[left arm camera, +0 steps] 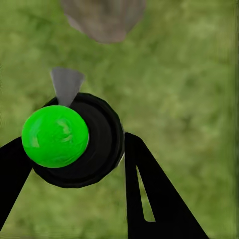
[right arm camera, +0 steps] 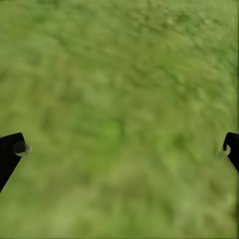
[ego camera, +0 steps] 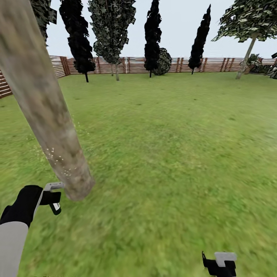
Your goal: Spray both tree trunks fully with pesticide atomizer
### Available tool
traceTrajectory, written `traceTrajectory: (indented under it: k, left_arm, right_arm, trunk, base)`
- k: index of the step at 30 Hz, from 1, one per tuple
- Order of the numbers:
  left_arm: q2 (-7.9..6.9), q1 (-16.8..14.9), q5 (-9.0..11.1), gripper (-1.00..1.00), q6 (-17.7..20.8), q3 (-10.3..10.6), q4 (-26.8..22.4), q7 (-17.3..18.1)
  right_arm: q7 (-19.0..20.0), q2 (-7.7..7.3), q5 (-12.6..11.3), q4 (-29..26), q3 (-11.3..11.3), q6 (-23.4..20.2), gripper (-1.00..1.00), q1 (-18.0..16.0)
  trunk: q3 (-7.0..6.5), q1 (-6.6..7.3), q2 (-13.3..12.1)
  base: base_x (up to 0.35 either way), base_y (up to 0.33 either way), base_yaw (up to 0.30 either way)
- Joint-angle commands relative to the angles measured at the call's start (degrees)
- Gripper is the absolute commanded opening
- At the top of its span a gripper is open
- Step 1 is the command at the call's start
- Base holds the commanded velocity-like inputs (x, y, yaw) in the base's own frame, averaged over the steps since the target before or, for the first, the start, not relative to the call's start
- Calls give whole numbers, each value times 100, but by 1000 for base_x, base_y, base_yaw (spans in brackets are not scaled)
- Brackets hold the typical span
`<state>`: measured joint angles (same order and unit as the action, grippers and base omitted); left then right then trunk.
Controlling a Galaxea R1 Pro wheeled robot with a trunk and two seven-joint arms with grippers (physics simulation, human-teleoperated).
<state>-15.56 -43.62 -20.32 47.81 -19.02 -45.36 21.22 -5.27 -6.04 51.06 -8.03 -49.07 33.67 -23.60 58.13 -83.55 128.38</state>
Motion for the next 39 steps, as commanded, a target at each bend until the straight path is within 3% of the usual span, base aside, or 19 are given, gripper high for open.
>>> traceTrajectory:
  k: [1,7,11,17,31,36,39]
  left_arm:
    - [-1,-6,-59,-100,18,-18,-7,57]
    - [-37,-6,-78,-100,18,-9,-2,54]
    - [-32,-6,-64,-100,18,-7,-1,-275]
    - [-8,-6,-60,-100,18,-7,-8,-320]
    - [-26,-6,-88,-100,18,5,-10,-336]
    - [1,-6,-95,-100,21,73,-137,-548]
    - [-33,254,-87,-100,-3,18,-152,-643]
  right_arm:
    - [-45,-2,62,12,-22,17,100,-4]
    - [-45,-2,62,12,-20,17,100,-4]
    - [-45,-2,62,12,-22,17,100,-4]
    - [-45,-2,60,12,-23,17,100,-4]
    - [-45,-5,56,12,-24,17,100,-4]
    - [-45,-2,61,12,-24,17,100,-4]
    - [-52,-2,62,12,-16,17,100,-4]
  trunk:
    - [5,0,2]
    - [5,0,2]
    - [5,0,2]
    - [5,0,2]
    - [5,0,2]
    - [5,0,2]
    - [5,0,2]
  base:
    - [96,-262,233]
    - [39,-267,271]
    - [0,-269,277]
    - [35,-269,275]
    - [167,-251,13]
    - [166,-250,0]
    - [146,-250,54]
